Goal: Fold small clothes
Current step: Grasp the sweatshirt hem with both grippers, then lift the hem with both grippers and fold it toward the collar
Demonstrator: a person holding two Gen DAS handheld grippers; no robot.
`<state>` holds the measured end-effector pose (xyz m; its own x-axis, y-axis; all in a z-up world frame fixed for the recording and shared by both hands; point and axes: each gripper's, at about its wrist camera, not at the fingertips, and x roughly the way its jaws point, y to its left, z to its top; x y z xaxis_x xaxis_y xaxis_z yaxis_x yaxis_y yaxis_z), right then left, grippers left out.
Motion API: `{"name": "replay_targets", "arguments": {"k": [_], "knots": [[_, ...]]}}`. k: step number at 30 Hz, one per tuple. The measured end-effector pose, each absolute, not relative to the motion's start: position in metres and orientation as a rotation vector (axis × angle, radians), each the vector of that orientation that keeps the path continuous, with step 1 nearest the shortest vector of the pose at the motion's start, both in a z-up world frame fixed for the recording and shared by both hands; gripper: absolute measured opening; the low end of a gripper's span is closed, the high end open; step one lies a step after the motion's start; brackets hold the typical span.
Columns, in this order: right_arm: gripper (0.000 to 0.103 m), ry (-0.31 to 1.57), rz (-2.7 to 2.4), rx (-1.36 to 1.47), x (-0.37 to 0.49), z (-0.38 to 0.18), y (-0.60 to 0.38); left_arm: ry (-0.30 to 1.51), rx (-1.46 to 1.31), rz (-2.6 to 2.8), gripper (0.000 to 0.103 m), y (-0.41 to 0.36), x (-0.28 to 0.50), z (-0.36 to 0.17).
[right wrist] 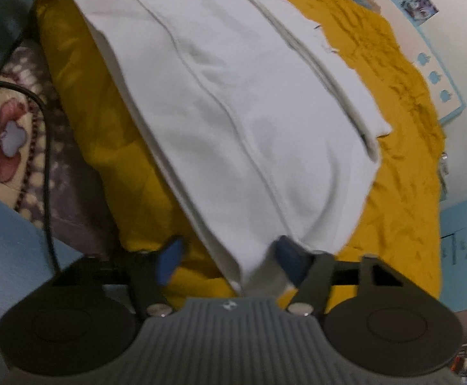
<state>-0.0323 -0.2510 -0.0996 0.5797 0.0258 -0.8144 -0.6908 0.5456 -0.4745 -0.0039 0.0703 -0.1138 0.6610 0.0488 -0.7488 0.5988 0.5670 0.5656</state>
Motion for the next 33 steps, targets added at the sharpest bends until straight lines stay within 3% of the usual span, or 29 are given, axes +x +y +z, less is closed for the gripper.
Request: {"name": "replay_targets", "arguments": {"k": [1, 2, 3, 4, 6, 18, 33], "knots": [[0.035, 0.85, 0.481, -0.898, -0.032, -0.097, -0.253, 0.8, 0.904, -0.364, 0.027, 0.072, -0.004, -0.11], [0.03, 0.85, 0.474, -0.884, -0.031, -0.093, -0.255, 0.796, 0.88, -0.354, 0.022, 0.074, -0.005, -0.106], [0.016, 0.85, 0.468, -0.866, -0.029, -0.089, -0.257, 0.789, 0.857, -0.342, 0.012, 0.076, -0.004, -0.1], [0.005, 0.849, 0.461, -0.854, -0.028, -0.086, -0.258, 0.782, 0.84, -0.335, 0.009, 0.077, -0.004, -0.095], [0.0, 0.84, 0.449, -0.828, -0.027, -0.076, -0.261, 0.755, 0.816, -0.323, 0.007, 0.078, -0.006, -0.083], [0.0, 0.635, 0.322, -0.626, -0.001, 0.017, -0.27, 0.583, 0.629, -0.203, 0.006, 0.086, 0.043, 0.01], [0.0, 0.402, 0.157, -0.626, 0.163, 0.116, -0.243, 0.384, 0.544, -0.057, 0.006, 0.087, 0.219, 0.086]]}}
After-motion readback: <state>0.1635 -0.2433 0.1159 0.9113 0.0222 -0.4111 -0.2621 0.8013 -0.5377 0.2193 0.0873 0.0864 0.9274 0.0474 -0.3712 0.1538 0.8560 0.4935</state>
